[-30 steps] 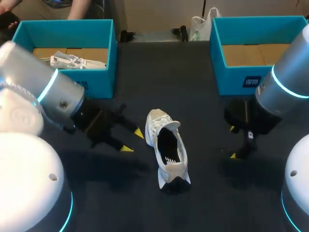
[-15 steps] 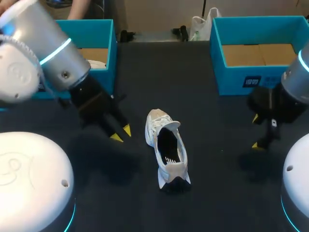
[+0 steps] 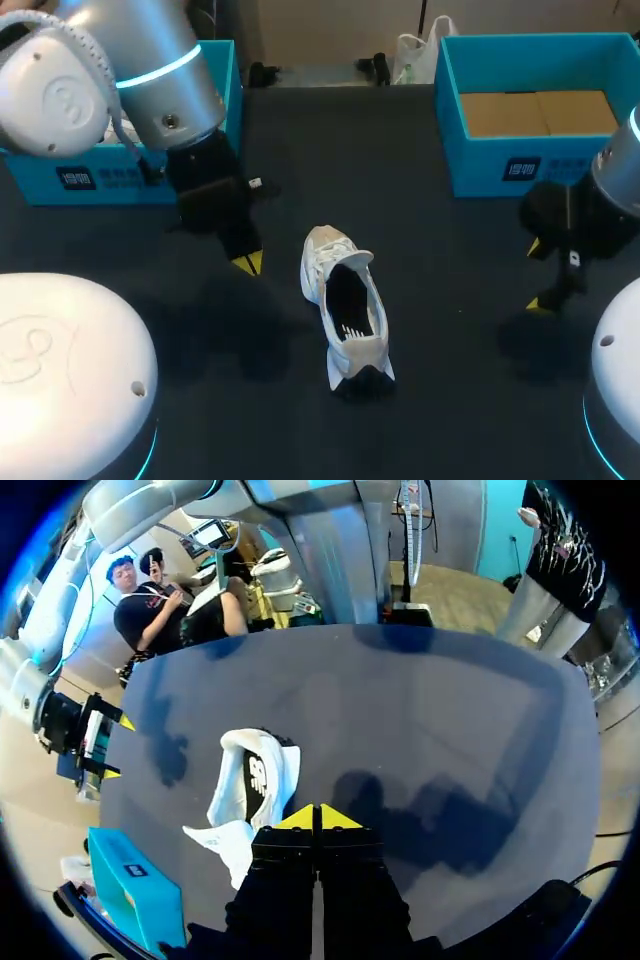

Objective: Take the shoe out of the shoebox, open the shoe tongue, remove and reinsert the insole, then place the shoe into the shoebox

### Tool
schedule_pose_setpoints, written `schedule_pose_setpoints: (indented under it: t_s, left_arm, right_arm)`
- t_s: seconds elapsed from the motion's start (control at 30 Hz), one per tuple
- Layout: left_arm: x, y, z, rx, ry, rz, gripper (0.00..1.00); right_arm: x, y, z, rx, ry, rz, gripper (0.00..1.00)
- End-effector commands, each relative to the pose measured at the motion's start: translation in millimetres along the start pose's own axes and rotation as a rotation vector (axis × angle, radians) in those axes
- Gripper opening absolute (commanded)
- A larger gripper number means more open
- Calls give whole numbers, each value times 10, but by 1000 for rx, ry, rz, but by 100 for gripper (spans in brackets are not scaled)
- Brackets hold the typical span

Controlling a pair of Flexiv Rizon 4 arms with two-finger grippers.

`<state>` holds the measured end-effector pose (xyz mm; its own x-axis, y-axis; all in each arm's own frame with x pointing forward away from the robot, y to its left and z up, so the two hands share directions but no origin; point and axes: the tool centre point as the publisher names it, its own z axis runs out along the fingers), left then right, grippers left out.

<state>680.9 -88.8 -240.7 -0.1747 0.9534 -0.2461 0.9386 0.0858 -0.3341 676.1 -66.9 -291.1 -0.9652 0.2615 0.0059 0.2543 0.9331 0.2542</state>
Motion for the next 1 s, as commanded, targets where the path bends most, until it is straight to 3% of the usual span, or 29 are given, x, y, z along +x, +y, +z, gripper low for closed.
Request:
schedule_pose_setpoints:
  t_s: [0.03,0.23,0.53,0.73,1.0]
  left_arm:
    - [-78,35,55,43,47,38,0]
    - [-454,110,247,108,81,111,0]
    - [-829,48,495,76,227,211,0]
    - [-913,-4,675,67,241,221,0]
    - [-911,-10,686,69,252,230,0]
  right_arm:
    - [11,4,4,3,-2,1,100]
    - [11,4,4,3,-2,1,100]
    - [11,4,4,3,-2,1,100]
    - [11,4,4,3,-2,1,100]
    - [11,4,4,3,-2,1,100]
